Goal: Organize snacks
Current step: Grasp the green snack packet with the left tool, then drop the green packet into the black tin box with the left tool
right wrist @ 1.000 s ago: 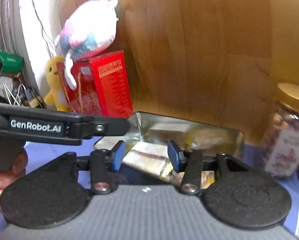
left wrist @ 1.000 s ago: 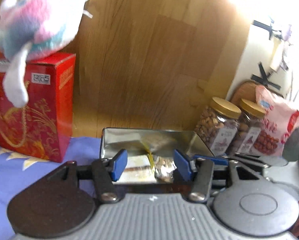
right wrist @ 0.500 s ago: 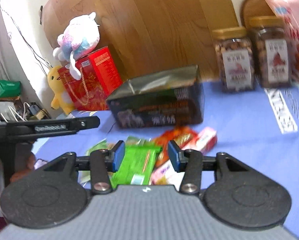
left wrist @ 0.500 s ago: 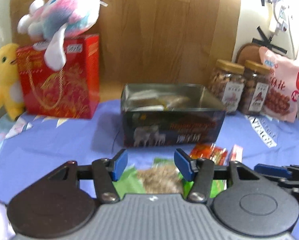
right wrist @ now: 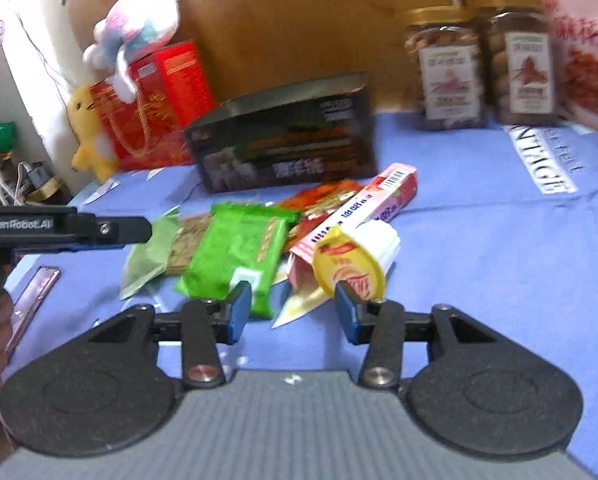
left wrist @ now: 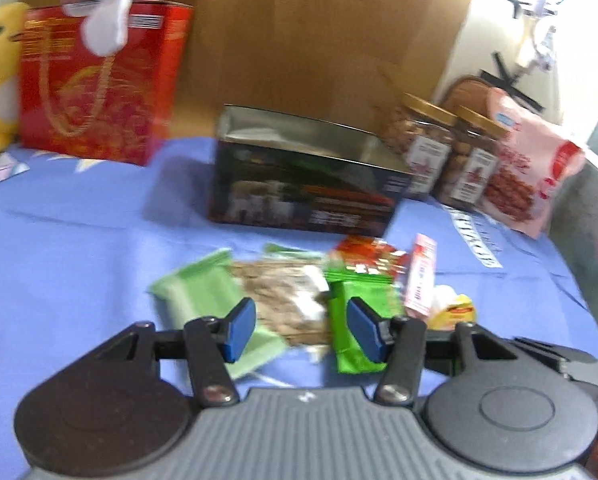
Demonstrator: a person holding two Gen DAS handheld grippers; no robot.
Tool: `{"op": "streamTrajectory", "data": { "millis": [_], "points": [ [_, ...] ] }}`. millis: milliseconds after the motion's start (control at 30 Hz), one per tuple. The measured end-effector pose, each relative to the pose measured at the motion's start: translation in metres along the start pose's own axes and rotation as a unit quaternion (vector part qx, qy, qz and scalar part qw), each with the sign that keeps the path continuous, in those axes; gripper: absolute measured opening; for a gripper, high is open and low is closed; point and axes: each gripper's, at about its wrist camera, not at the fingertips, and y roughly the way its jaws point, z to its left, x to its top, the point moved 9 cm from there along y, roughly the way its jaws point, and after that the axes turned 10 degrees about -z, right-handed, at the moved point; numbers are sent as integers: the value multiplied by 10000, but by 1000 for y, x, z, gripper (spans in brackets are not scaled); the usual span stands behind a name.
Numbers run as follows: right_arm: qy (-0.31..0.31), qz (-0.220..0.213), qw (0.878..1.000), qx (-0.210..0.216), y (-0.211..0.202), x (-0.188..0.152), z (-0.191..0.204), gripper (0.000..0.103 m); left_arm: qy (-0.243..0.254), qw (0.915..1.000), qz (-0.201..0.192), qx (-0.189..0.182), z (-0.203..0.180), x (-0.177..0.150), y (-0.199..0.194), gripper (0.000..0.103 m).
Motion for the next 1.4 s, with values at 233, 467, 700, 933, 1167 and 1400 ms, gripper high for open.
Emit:
{"op": "streamTrajectory", "data": {
  "millis": [233, 467, 700, 933, 1167, 1400],
  "points": [
    [-450, 200, 9983, 317, 11, -10, 24, 50, 160, 9989, 356, -261, -25, -16, 26, 51],
    [-259, 335, 9976, 547, 14, -14, 31, 47, 298, 9963, 600, -544, -39, -33, 33, 35],
    [144, 707, 9783, 1945, -29, -31, 70, 49, 539, 9983, 214, -101, -6, -17, -7, 42],
    [-238, 185, 9882, 1503, -32, -7, 45, 50, -428, 9982, 324, -252, 29, -23, -45, 43],
    [-784, 601, 9852, 1401, -15, -36, 41, 64, -856, 9900, 930, -621, 12, -56, -18, 49],
    [-1858, 362, 9754, 1128, -16, -49, 68, 42, -611, 9928, 872, -550, -2, -58, -15, 40]
  ]
}}
